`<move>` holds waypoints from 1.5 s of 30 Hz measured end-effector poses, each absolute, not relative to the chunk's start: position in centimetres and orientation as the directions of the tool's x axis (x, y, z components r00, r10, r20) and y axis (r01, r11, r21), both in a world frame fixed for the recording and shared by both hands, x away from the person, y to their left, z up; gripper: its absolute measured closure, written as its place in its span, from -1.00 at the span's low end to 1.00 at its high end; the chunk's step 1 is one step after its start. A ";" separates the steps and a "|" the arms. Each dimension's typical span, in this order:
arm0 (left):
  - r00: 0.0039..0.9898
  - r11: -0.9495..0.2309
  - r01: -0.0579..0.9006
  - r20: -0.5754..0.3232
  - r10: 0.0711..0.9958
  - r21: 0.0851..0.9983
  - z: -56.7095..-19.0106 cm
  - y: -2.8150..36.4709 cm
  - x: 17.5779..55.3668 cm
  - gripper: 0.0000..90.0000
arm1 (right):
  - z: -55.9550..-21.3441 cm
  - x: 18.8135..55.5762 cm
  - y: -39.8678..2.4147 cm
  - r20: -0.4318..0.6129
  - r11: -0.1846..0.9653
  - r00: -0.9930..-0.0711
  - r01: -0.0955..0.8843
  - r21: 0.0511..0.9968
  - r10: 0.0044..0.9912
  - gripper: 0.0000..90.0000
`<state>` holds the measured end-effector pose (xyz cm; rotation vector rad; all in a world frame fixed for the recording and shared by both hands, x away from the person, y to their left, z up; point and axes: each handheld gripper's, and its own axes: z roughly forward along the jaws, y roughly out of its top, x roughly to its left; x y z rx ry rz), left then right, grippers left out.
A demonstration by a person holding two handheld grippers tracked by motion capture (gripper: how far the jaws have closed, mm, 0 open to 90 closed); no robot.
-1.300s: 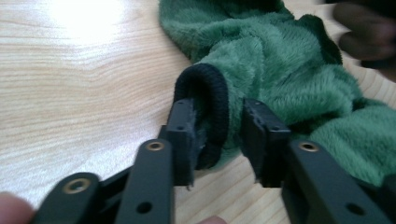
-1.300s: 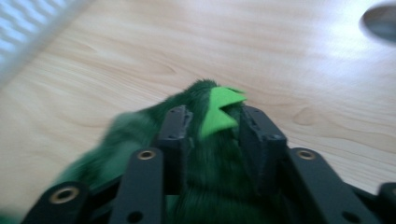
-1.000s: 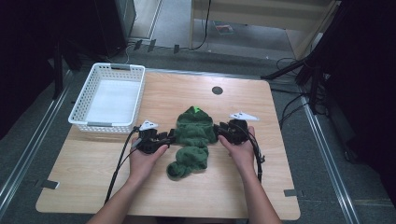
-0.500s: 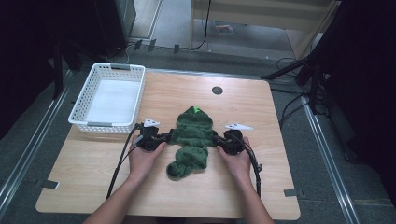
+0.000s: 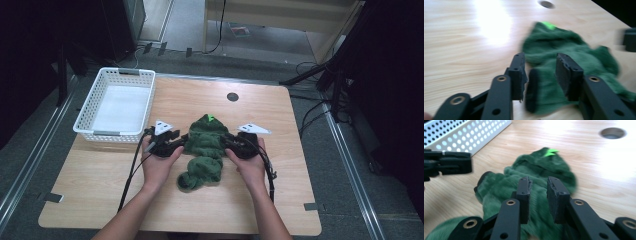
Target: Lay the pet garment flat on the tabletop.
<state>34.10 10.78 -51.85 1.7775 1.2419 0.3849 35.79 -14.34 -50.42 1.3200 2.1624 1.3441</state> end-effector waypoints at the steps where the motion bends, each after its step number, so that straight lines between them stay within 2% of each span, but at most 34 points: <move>1: 0.456 -0.115 0.600 -0.220 0.863 0.792 -52.3 10.2 34.4 0.52 | -51.3 36.6 -13.3 0.210 0.184 -0.539 0.586 0.789 0.816 0.63; 5: 0.436 -0.153 0.660 -0.209 0.875 0.736 -54.0 9.8 35.4 0.62 | -52.9 37.2 -13.0 0.193 0.222 -0.510 0.642 0.734 0.838 0.65; 9: 0.456 -0.179 0.648 -0.189 0.869 0.740 -54.5 10.2 35.6 0.65 | -53.9 37.0 -14.0 0.184 0.211 -0.467 0.671 0.711 0.865 0.73; 10: 0.457 -0.179 0.653 -0.195 0.868 0.736 -54.5 10.2 35.6 0.64 | -54.2 37.0 -14.5 0.216 0.184 -0.467 0.671 0.718 0.858 0.73; 12: 0.461 -0.165 0.656 -0.218 0.860 0.736 -54.3 10.4 35.6 0.58 | -54.3 36.9 -14.9 0.229 0.177 -0.472 0.669 0.722 0.851 0.70; 13: 0.467 -0.161 0.649 -0.222 0.856 0.744 -54.2 10.5 35.4 0.39 | -53.8 36.6 -14.7 0.206 0.189 -0.470 0.662 0.725 0.858 0.51; 14: 0.471 -0.155 0.630 -0.216 0.855 0.761 -53.9 10.6 35.1 0.39 | -53.8 36.6 -14.7 0.206 0.189 -0.470 0.662 0.725 0.858 0.51; 15: 0.476 -0.145 0.609 -0.213 0.853 0.780 -53.5 10.8 34.6 0.28 | -53.0 35.9 -14.5 0.214 0.188 -0.491 0.645 0.740 0.844 0.41; 20: 0.518 -0.138 0.580 -0.232 0.824 0.803 -51.9 12.0 31.9 0.20 | -51.1 33.6 -13.9 0.190 0.222 -0.551 0.594 0.773 0.813 0.40; 24: 0.529 -0.120 0.587 -0.268 0.805 0.800 -51.7 13.4 29.7 0.21 | -49.5 30.5 -12.5 0.158 0.277 -0.617 0.548 0.789 0.771 0.33; 32: 0.532 -0.124 0.604 -0.283 0.798 0.787 -53.3 15.0 25.9 0.31 | -48.8 28.0 -9.3 0.139 0.349 -0.695 0.511 0.785 0.705 0.25; 38: 0.576 -0.179 0.601 -0.267 0.773 0.779 -54.8 14.4 24.9 0.35 | -49.7 28.1 -7.5 0.130 0.364 -0.691 0.520 0.773 0.711 0.09; 39: 0.582 -0.187 0.599 -0.262 0.769 0.779 -55.0 14.3 24.8 0.36 | -50.0 28.2 -7.3 0.119 0.380 -0.688 0.527 0.760 0.716 0.00; 42: 0.599 -0.196 0.578 -0.249 0.761 0.792 -55.0 14.1 24.5 0.37 | -50.7 28.3 -7.3 0.103 0.401 -0.683 0.537 0.742 0.723 -0.04; 45: 0.580 -0.184 0.599 -0.263 0.771 0.780 -55.2 14.1 24.7 0.40 | -51.2 28.3 -7.2 0.093 0.414 -0.684 0.538 0.734 0.723 -0.01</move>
